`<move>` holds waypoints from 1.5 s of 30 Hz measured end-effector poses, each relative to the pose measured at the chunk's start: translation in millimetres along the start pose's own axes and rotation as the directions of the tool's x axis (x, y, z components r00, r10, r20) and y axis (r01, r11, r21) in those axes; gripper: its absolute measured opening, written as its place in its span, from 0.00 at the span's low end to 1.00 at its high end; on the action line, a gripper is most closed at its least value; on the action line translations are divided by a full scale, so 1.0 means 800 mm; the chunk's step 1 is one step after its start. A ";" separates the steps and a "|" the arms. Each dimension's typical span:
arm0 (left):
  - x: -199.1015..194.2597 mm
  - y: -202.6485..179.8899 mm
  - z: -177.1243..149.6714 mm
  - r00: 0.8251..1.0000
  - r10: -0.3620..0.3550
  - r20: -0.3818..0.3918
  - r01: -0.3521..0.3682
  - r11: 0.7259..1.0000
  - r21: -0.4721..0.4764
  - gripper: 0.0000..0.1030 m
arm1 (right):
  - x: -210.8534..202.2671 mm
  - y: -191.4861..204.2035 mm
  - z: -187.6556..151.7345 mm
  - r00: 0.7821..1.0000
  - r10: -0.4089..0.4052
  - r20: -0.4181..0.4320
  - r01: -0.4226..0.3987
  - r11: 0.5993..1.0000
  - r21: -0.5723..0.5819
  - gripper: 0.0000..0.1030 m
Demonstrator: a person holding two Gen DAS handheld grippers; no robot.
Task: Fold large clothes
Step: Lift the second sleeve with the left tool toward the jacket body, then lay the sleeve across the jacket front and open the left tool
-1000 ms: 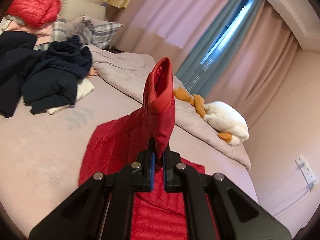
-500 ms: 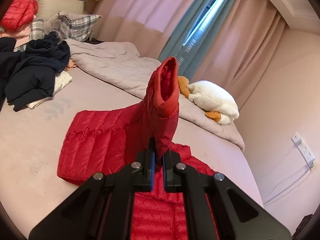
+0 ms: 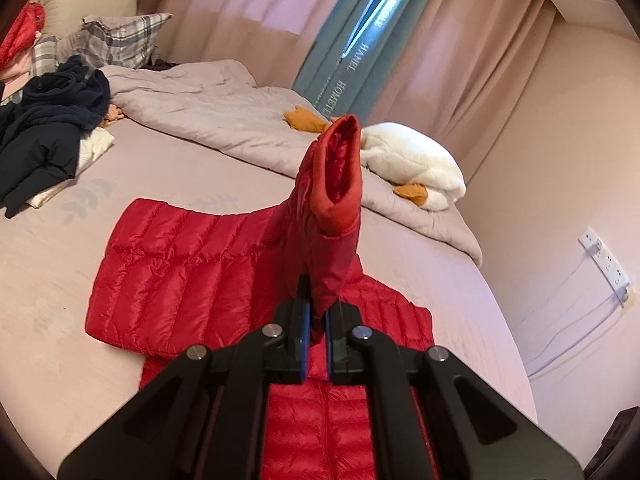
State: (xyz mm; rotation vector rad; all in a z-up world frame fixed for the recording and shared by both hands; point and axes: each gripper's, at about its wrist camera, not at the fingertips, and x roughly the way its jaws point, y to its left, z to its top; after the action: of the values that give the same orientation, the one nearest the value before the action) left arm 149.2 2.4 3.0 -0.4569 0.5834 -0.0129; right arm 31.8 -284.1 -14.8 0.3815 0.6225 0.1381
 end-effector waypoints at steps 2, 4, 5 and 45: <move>0.004 -0.005 -0.003 1.000 -0.003 -0.010 0.003 1.000 0.009 0.04 | 0.001 -0.002 0.000 1.000 -0.002 0.000 0.002 1.000 0.006 0.99; 0.011 -0.009 -0.009 1.000 -0.008 -0.026 0.008 1.000 0.013 0.05 | 0.001 -0.005 -0.001 1.000 -0.004 -0.001 0.004 1.000 0.012 0.99; 0.013 -0.010 -0.011 0.999 -0.009 -0.032 0.010 1.000 0.013 0.05 | 0.001 -0.006 -0.001 1.000 -0.006 -0.002 0.006 1.000 0.015 0.99; 0.124 -0.050 -0.134 0.941 0.006 -0.339 0.022 0.997 0.080 0.06 | 0.008 -0.055 -0.013 0.996 -0.067 -0.051 0.071 0.993 0.089 0.99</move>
State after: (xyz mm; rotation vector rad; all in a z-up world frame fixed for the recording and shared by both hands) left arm 179.4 -91.7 -111.5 -0.3784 0.9172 -0.1254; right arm 31.4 -320.1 -43.0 0.4449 0.6898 0.0527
